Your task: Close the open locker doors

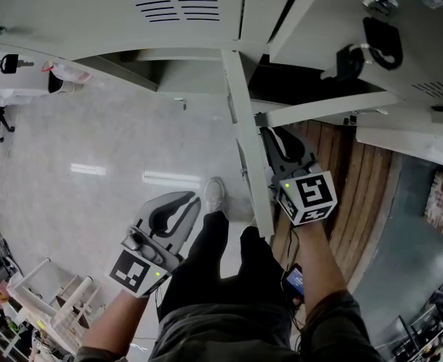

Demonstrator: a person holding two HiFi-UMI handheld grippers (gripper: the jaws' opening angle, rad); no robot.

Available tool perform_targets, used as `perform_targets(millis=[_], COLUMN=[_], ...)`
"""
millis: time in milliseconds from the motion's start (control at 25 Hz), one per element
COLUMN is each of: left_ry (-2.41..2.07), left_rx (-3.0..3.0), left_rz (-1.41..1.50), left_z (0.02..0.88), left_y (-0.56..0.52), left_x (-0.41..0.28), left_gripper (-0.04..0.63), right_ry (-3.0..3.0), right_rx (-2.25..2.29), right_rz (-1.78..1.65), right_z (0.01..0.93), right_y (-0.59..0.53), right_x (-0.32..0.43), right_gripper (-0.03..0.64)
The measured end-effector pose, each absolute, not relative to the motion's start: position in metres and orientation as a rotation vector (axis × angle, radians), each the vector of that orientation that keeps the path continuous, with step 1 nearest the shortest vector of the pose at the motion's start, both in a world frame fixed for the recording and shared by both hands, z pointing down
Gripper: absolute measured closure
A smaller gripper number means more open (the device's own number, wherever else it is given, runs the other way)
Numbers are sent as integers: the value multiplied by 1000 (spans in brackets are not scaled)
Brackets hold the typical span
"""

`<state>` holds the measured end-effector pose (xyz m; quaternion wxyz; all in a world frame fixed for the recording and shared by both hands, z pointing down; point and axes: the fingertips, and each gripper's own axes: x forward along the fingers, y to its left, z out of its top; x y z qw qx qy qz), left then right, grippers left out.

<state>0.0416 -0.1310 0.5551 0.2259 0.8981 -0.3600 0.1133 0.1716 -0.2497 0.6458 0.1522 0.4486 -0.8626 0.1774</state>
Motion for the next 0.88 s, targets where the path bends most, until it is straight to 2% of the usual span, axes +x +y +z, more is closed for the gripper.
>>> perform_targets(millis=[880], left_ry=[-1057], left_rx=[2542], left_rz=[293], left_z=[523], left_y=[-183], left_x=[47], left_gripper=[571], right_ry=[-2456], right_rx=[1315], right_rz=[503], right_z=[647], right_y=[-295], right_x=[164], right_gripper=[561])
